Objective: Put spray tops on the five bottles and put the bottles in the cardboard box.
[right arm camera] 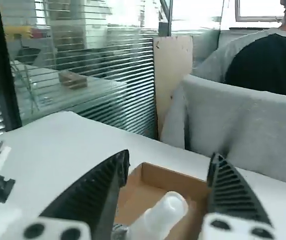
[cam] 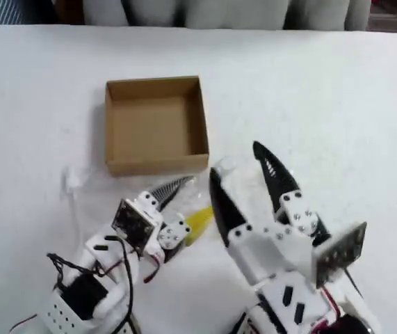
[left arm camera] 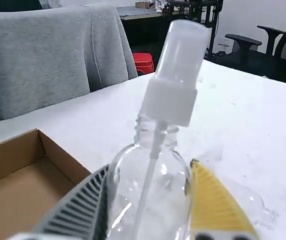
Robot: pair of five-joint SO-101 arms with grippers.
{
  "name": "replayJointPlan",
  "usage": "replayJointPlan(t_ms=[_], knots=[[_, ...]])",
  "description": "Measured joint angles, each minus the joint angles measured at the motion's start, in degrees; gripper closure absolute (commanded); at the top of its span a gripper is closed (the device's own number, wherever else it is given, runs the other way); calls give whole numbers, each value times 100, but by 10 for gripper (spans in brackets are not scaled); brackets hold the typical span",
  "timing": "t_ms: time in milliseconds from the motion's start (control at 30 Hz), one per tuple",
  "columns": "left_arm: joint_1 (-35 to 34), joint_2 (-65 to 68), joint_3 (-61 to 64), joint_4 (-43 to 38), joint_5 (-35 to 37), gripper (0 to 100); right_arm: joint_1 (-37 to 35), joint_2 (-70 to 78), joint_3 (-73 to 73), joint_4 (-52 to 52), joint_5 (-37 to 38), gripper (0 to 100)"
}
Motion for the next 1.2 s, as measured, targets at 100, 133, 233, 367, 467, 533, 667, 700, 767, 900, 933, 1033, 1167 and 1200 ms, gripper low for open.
replayJointPlan(t_ms=[100, 133, 233, 367, 467, 533, 667, 700, 767, 900, 933, 1033, 1167, 1200], knots=[[0, 0, 0, 0, 0, 979, 484, 492, -105, -70, 0, 947], [0, 0, 0, 0, 0, 979, 659, 677, -105, -123, 0, 956], [0, 0, 0, 0, 0, 979, 1275, 1266, -105, -431, 0, 984], [0, 0, 0, 0, 0, 979, 1925, 2101, 35, -1064, 0, 984], [0, 0, 0, 0, 0, 979, 2224, 2646, 237, -1495, 0, 984], [0, 0, 0, 0, 0, 979, 2268, 2901, 396, -1635, 0, 984], [0, 0, 0, 0, 0, 979, 2207, 3270, 721, -1864, 0, 984], [0, 0, 0, 0, 0, 979, 2145, 3279, 765, -1881, 0, 984], [0, 0, 0, 0, 0, 979, 1934, 3288, 800, -1890, 0, 984], [0, 0, 88, 0, 0, 979, 1530, 3244, 800, -1890, 0, 984], [0, 0, 123, 0, 0, 979, 1442, 3165, 809, -1881, 0, 984], [0, 0, 141, 0, 9, 979, 1169, 2848, 818, -1679, 0, 984], [0, 0, 141, 0, 18, 979, 1116, 2637, 818, -1433, 0, 984], [0, 0, 141, 0, 18, 979, 1152, 2637, 818, -1398, 0, 984]])
